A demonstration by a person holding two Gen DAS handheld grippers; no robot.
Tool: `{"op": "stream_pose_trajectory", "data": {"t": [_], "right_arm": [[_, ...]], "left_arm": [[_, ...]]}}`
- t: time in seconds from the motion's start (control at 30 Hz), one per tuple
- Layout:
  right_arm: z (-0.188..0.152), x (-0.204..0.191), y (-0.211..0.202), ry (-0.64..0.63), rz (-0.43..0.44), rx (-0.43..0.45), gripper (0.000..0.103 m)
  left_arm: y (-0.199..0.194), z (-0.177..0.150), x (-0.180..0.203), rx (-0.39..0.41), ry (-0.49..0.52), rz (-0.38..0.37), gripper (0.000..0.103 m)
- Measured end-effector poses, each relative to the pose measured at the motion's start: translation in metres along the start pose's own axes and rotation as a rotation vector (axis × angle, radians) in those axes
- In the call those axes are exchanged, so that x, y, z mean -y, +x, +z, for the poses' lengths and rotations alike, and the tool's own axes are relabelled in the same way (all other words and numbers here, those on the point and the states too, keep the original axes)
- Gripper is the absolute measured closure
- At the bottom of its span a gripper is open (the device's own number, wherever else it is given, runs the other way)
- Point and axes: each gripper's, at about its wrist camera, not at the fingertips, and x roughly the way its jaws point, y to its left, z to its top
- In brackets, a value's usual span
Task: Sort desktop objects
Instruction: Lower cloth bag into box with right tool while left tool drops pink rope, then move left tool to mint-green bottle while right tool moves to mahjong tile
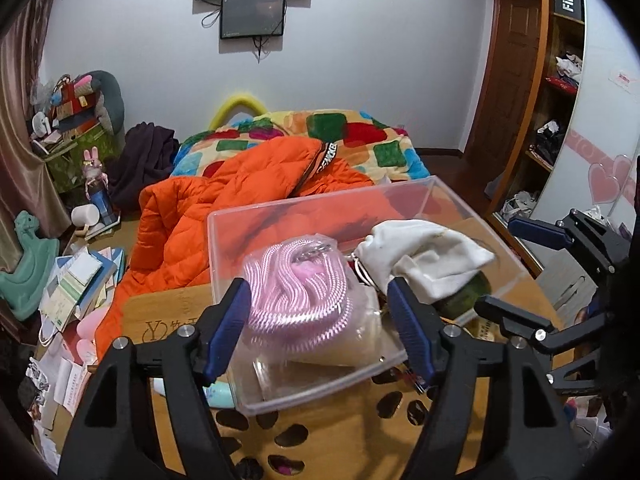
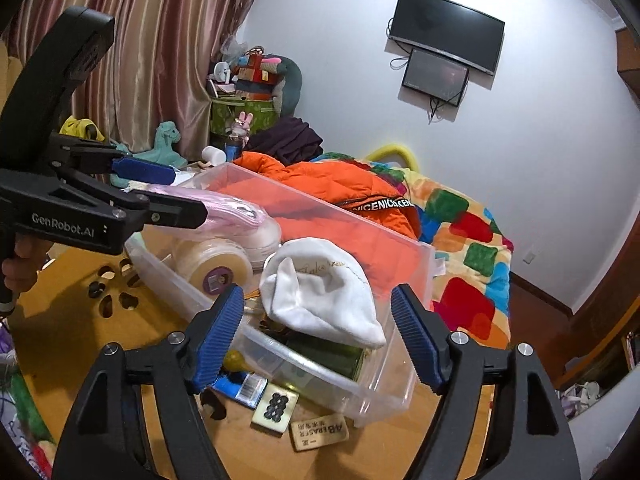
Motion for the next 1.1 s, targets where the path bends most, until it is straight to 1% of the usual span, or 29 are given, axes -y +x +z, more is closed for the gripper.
{"op": "stream_pose_trajectory", "data": {"t": [0.07,0.23,0.3,0.33,0.47,0.57,0.8,0.9,1.1], "right_arm": [[-0.001,-0.002,-0.006,-0.002,-0.004,0.006,0.024],[-0.004,-0.004,-0.019,-0.005,-0.013,0.021,0.024],[-0.006,-0.004,-0.024,-0.001,-0.016,0.027,0.023],[-0.007,-0.004,-0.026,0.003,-0.015,0.029,0.023],[-0.012,-0.001,-0.032,0.03,-0.007,0.032,0.022],[-0.018,0.0,-0.033,0.049,-0.004,0.025,0.021],[-0.035,-0.003,-0.028,0.076,0.003,-0.011,0.021],[-0.043,-0.004,-0.023,0.1,0.02,-0.041,0.021],[-0.062,-0.009,-0.013,0.127,0.039,-0.107,0.021]], "left_arm": [[-0.007,-0.001,0.002,0.012,0.007,0.009,0.028],[-0.019,-0.006,0.0,0.016,0.007,0.012,0.026],[-0.024,-0.009,-0.005,0.009,-0.004,0.004,0.02],[-0.026,-0.011,-0.007,0.01,-0.007,0.006,0.019],[-0.035,-0.023,-0.021,0.009,-0.012,0.052,0.019],[-0.037,-0.034,-0.037,-0.013,-0.032,0.083,0.019],[-0.024,-0.067,-0.068,-0.092,-0.074,0.14,0.019],[-0.014,-0.078,-0.075,-0.126,-0.094,0.127,0.019],[0.004,-0.087,-0.08,-0.158,-0.073,0.12,0.019]]}}
